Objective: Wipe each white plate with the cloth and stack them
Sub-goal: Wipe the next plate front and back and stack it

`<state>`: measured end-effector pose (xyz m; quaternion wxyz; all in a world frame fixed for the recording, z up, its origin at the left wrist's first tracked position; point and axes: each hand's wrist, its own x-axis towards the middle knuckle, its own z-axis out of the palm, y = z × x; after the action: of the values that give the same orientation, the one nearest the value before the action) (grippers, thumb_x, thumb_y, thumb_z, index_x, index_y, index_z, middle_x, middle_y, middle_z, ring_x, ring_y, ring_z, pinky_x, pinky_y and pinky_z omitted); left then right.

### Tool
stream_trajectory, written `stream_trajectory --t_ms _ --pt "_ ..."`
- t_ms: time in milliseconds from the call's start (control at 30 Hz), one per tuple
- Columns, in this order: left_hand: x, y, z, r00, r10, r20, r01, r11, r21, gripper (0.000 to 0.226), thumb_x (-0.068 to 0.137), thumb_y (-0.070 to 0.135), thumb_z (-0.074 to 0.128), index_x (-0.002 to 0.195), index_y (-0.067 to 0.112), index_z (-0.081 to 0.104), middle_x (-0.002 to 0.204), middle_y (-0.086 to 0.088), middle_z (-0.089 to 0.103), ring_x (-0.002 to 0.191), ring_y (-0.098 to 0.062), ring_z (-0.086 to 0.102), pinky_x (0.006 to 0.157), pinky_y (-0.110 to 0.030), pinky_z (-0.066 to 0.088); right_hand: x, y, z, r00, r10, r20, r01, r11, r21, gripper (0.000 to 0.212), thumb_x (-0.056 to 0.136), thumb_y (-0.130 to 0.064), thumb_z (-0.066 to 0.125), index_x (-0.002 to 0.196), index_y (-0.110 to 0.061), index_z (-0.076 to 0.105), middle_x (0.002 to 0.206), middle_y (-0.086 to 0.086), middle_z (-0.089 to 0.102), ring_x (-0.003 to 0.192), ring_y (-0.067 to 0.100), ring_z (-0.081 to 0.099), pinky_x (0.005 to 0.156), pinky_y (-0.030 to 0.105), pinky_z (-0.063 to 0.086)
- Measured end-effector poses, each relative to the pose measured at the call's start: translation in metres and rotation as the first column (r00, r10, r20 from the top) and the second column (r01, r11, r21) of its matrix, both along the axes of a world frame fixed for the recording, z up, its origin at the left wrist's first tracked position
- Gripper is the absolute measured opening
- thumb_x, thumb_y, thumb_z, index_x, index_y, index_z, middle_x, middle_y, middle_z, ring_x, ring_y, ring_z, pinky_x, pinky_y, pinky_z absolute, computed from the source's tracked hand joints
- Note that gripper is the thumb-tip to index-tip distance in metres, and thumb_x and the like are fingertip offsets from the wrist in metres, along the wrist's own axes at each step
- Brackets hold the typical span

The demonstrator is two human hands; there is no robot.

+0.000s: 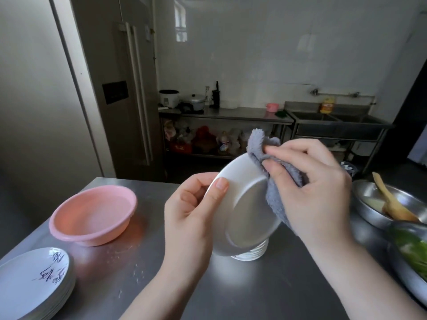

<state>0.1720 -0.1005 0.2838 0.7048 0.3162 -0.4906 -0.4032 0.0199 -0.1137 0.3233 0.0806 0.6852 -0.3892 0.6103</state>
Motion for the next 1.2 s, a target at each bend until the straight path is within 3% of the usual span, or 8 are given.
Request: stream_trajectory --t_ms 167,300,467,633,733,867,967,1200 --pt "0.000 -0.002 -0.004 1.000 -0.010 0.002 0.010 1.000 -0.028 0.018 0.086 0.029 0.064 0.090 0.015 0.074 0.087 -0.012 0.074 0.079 -0.026 0.067 0.070 -0.033 0.054 0.016 0.005 -0.011 0.984 0.080 -0.162 -0.092 0.994 -0.064 0.017 0.084 -0.006 0.071 0.100 -0.008 0.075 0.094 0.005 0.064 0.085 0.023 0.061 0.079 0.032 0.050" --pt "-0.001 -0.003 -0.006 1.000 0.011 -0.005 -0.011 1.000 -0.004 0.016 0.084 0.029 0.065 0.085 0.016 0.074 0.082 -0.010 0.073 0.074 -0.021 0.066 0.066 -0.030 0.052 0.007 0.002 -0.010 0.997 0.053 -0.055 -0.054 0.998 -0.022 0.020 0.082 -0.002 0.072 0.100 -0.009 0.075 0.094 0.004 0.064 0.087 0.021 0.062 0.080 0.026 0.049" --pt "-0.001 -0.006 -0.007 0.999 -0.036 -0.033 0.034 0.999 -0.035 0.014 0.087 0.025 0.063 0.086 0.016 0.074 0.082 -0.009 0.072 0.073 -0.019 0.064 0.065 -0.025 0.051 0.016 -0.001 -0.010 0.977 0.076 -0.199 -0.093 0.993 -0.077 0.017 0.084 -0.006 0.070 0.100 -0.010 0.076 0.095 0.004 0.065 0.084 0.021 0.057 0.078 0.028 0.048" --pt "0.004 -0.012 -0.005 0.991 0.027 -0.131 -0.025 1.000 0.017 0.013 0.082 0.027 0.065 0.077 0.018 0.073 0.075 -0.003 0.070 0.066 -0.014 0.062 0.057 -0.021 0.050 -0.012 -0.024 -0.009 0.992 0.051 0.113 -0.058 0.997 0.060 0.021 0.083 -0.005 0.070 0.099 -0.017 0.074 0.096 -0.005 0.065 0.093 0.001 0.060 0.085 0.012 0.041" --pt "0.004 -0.014 -0.003 0.983 0.045 -0.181 -0.040 0.999 0.031 0.014 0.082 0.027 0.063 0.074 0.020 0.073 0.073 0.000 0.068 0.064 -0.012 0.060 0.057 -0.020 0.049 -0.024 -0.037 -0.025 0.962 0.008 0.271 -0.041 0.992 0.119 0.023 0.083 -0.007 0.069 0.096 -0.026 0.070 0.097 -0.009 0.066 0.092 0.000 0.062 0.085 0.013 0.043" --pt "-0.003 -0.019 -0.002 0.955 0.078 -0.288 -0.064 0.996 0.055 0.014 0.082 0.029 0.064 0.076 0.021 0.074 0.077 -0.001 0.068 0.072 -0.016 0.059 0.065 -0.025 0.048 -0.023 -0.033 -0.071 0.818 -0.055 0.572 -0.101 0.966 0.237 0.030 0.086 -0.006 0.068 0.093 -0.035 0.066 0.097 0.003 0.071 0.089 0.008 0.066 0.085 0.023 0.049" --pt "-0.015 -0.020 -0.004 0.928 0.117 -0.354 -0.089 0.992 0.094 0.014 0.082 0.030 0.064 0.077 0.020 0.072 0.081 -0.003 0.069 0.078 -0.017 0.060 0.074 -0.031 0.048 0.003 -0.016 -0.103 0.755 -0.092 0.649 -0.086 0.967 0.238 0.029 0.084 -0.006 0.069 0.091 -0.034 0.065 0.093 0.000 0.072 0.082 0.000 0.066 0.075 0.011 0.048" --pt "-0.038 -0.020 -0.002 0.913 0.158 -0.376 -0.120 0.985 0.124 0.013 0.086 0.028 0.065 0.083 0.016 0.068 0.078 0.002 0.067 0.078 -0.014 0.061 0.072 -0.029 0.050 0.029 -0.003 -0.097 0.931 0.007 0.365 -0.014 1.000 0.017 0.015 0.079 0.000 0.068 0.090 -0.010 0.072 0.093 -0.001 0.064 0.088 0.011 0.064 0.079 0.020 0.048"
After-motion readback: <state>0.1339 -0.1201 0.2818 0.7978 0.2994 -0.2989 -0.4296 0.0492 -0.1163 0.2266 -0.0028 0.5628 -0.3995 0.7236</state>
